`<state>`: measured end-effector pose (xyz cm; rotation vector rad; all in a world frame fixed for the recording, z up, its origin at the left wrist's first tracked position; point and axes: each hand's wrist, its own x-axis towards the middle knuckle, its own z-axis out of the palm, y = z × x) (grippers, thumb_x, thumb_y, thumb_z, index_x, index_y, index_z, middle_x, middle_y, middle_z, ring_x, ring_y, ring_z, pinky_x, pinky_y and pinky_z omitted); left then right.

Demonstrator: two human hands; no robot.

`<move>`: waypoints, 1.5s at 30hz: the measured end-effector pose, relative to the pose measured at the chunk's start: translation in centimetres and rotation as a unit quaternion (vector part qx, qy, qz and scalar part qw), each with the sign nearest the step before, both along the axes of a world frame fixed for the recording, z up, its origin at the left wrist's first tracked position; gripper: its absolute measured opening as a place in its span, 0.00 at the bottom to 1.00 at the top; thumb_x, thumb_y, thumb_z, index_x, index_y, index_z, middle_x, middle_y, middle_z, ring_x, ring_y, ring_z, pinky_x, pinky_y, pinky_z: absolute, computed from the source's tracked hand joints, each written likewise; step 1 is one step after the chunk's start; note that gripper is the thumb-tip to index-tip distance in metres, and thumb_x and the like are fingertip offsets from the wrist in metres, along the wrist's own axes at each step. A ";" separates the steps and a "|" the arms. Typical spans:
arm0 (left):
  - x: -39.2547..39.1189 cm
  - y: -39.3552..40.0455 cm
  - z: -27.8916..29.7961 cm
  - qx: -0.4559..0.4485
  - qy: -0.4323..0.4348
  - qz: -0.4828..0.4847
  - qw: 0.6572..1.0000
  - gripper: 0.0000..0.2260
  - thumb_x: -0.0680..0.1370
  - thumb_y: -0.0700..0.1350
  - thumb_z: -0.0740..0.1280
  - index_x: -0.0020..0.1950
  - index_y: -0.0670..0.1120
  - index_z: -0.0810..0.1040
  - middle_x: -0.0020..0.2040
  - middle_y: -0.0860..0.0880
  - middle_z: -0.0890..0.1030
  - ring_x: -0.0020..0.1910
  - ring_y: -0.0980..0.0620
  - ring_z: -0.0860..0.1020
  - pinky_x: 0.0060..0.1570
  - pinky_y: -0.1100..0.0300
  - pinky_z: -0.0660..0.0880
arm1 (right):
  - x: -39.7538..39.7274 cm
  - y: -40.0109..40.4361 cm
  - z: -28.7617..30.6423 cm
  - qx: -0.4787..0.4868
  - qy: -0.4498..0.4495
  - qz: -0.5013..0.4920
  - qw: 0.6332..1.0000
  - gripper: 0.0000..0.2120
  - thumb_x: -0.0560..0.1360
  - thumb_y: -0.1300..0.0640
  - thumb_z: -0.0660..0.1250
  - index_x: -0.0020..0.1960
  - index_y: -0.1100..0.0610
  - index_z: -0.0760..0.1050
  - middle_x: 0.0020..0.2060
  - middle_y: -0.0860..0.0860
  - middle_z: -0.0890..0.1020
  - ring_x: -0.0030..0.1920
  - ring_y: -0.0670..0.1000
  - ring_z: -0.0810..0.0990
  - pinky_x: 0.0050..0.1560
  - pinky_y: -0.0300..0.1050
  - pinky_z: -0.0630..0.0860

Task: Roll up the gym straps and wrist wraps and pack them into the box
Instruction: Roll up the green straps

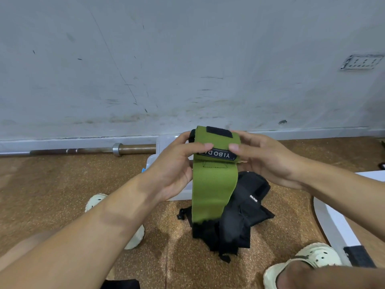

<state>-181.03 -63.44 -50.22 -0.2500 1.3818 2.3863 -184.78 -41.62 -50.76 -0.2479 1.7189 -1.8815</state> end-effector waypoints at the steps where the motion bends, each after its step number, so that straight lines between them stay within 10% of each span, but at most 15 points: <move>1: -0.1 0.1 -0.2 -0.002 0.000 0.003 1.000 0.26 0.69 0.36 0.72 0.67 0.43 0.76 0.56 0.42 0.85 0.49 0.44 0.85 0.50 0.48 0.84 | 0.1 0.0 -0.1 0.001 0.010 -0.004 1.000 0.32 0.69 0.55 0.75 0.71 0.55 0.74 0.62 0.55 0.84 0.60 0.58 0.84 0.56 0.49 0.84; 13: 0.3 0.4 0.1 -0.006 -0.072 -0.029 0.997 0.19 0.78 0.50 0.70 0.64 0.41 0.82 0.64 0.37 0.82 0.63 0.36 0.81 0.66 0.39 0.75 | 1.1 -0.4 -0.3 0.094 0.231 -0.079 0.965 0.30 0.68 0.71 0.79 0.62 0.47 0.77 0.57 0.53 0.83 0.48 0.48 0.86 0.49 0.41 0.82; 18: 0.5 0.6 0.1 0.001 -0.042 -0.037 0.998 0.16 0.82 0.48 0.65 0.63 0.40 0.81 0.61 0.38 0.83 0.59 0.39 0.82 0.65 0.43 0.77 | 1.5 -0.7 -0.8 0.198 0.410 -0.057 0.889 0.29 0.70 0.66 0.80 0.63 0.44 0.76 0.60 0.44 0.80 0.63 0.44 0.79 0.64 0.37 0.75; 27: 0.3 0.0 0.2 -0.015 0.023 0.015 1.000 0.23 0.73 0.31 0.71 0.68 0.38 0.75 0.56 0.40 0.83 0.53 0.44 0.84 0.53 0.50 0.83 | 0.3 0.2 -0.1 0.148 0.122 0.013 0.981 0.37 0.69 0.57 0.78 0.75 0.49 0.68 0.63 0.52 0.80 0.57 0.50 0.85 0.60 0.45 0.82; 33: 0.1 0.1 0.0 -0.072 0.065 0.015 0.995 0.26 0.72 0.25 0.70 0.65 0.46 0.76 0.51 0.45 0.84 0.49 0.49 0.84 0.49 0.55 0.82 | 0.5 -0.1 -0.3 0.092 0.020 0.044 0.995 0.26 0.75 0.45 0.72 0.71 0.50 0.74 0.56 0.55 0.86 0.53 0.55 0.86 0.57 0.50 0.83; 45: 0.4 0.6 -0.1 -0.070 0.053 -0.029 0.996 0.23 0.71 0.39 0.73 0.66 0.39 0.77 0.60 0.40 0.84 0.57 0.43 0.84 0.58 0.49 0.81 | 0.6 0.2 -0.4 0.053 0.009 0.027 0.998 0.31 0.68 0.52 0.77 0.70 0.51 0.74 0.63 0.57 0.82 0.60 0.61 0.84 0.59 0.60 0.82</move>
